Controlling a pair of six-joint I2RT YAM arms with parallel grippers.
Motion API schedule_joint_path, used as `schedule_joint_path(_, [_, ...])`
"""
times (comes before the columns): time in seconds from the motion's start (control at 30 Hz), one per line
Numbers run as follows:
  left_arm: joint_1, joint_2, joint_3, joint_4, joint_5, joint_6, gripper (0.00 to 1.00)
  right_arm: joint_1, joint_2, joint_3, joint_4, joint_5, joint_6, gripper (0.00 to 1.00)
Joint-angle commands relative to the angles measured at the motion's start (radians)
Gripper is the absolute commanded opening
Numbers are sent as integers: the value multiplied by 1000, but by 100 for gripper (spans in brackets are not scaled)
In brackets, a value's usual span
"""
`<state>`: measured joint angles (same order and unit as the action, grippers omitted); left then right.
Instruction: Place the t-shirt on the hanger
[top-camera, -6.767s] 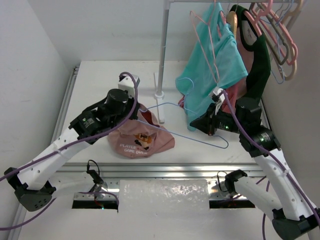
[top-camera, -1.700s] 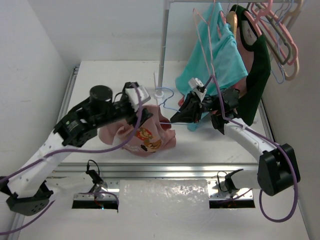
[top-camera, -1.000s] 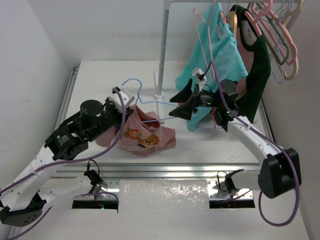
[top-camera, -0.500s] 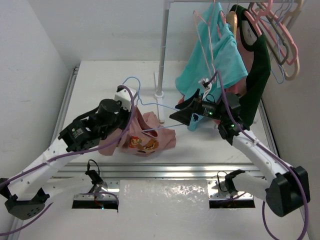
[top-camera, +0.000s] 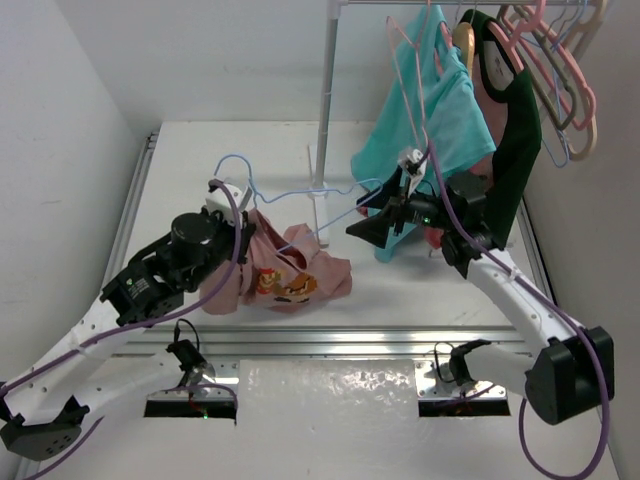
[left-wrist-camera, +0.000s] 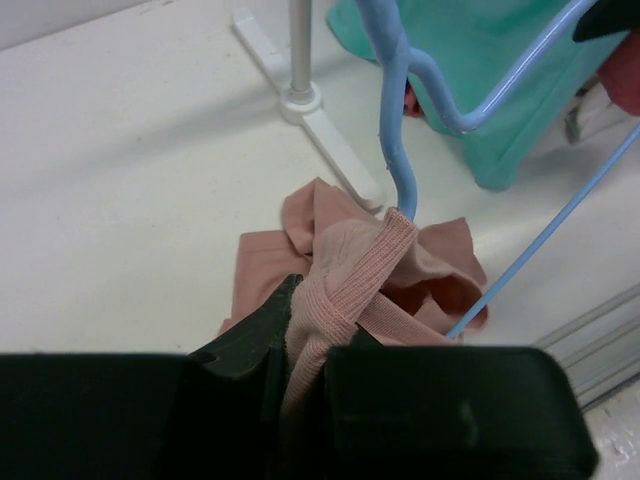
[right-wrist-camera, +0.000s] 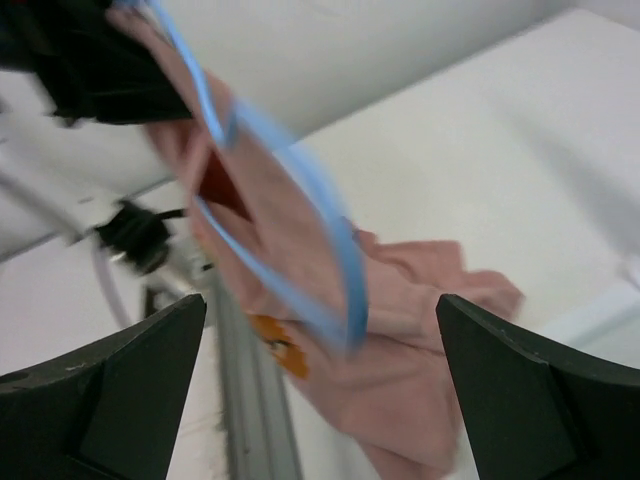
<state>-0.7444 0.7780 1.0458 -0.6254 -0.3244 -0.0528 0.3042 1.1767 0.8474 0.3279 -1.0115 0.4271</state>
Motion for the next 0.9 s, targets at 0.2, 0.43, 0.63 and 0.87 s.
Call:
schedule_joint_path(0.2, [5,-17,62,35,-156,-36,0,6,-209,-261,220,559,234,97])
schedule_joint_path(0.43, [5,23,147,12,-137,-102,0,266,-108,-226,185,614,196,80])
schedule_joint_path(0.63, [4,44,169,24,-85,-121,0,403,-3,-197,217,702,194,70])
schedule_joint_path(0.87, [5,46,158,26,-68,-121,0,429,4,-168,220,754,173,63])
